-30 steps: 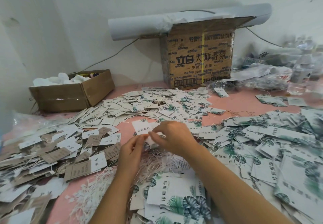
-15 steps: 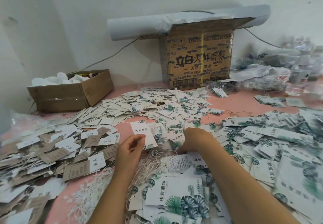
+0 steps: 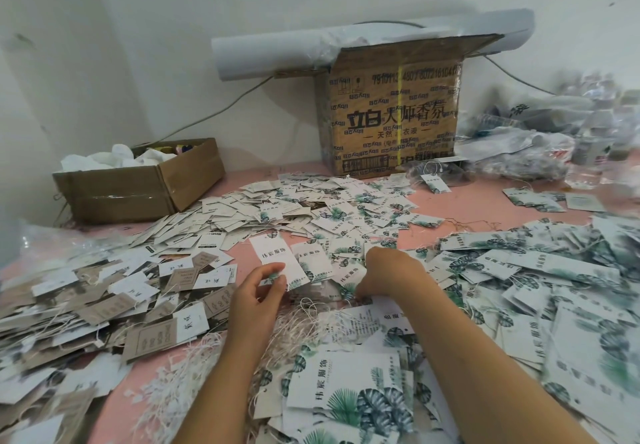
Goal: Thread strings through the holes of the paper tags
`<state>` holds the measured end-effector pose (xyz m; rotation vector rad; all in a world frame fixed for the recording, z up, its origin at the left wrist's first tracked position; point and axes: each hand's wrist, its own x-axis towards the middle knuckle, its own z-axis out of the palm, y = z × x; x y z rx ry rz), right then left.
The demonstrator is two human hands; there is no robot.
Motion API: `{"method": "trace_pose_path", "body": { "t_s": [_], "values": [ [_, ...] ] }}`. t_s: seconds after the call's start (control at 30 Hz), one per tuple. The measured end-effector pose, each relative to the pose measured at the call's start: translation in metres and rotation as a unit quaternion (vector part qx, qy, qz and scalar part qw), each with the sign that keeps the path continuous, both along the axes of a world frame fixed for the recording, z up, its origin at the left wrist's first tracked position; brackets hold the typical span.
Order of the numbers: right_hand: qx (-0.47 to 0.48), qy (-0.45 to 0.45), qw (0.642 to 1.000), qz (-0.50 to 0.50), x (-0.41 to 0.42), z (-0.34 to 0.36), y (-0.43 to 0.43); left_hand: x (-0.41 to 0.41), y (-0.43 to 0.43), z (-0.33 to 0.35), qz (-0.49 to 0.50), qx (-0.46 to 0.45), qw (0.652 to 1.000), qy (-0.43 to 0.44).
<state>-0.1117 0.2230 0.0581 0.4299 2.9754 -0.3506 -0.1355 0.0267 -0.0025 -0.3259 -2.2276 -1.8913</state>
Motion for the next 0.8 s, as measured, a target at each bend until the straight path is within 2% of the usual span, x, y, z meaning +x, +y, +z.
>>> {"method": "trace_pose_path", "body": {
  "t_s": [0.33,0.8],
  "values": [
    [0.036,-0.011,0.999,0.000,0.0017,-0.0037,-0.0082,0.0035,0.0014,0.0054,-0.004,-0.001,1.000,0.004],
    [-0.011,-0.036,0.999,0.003,0.0017,0.0028,-0.0008,0.0056,-0.0007,0.0063,0.012,0.059,0.998,0.016]
  ]
}}
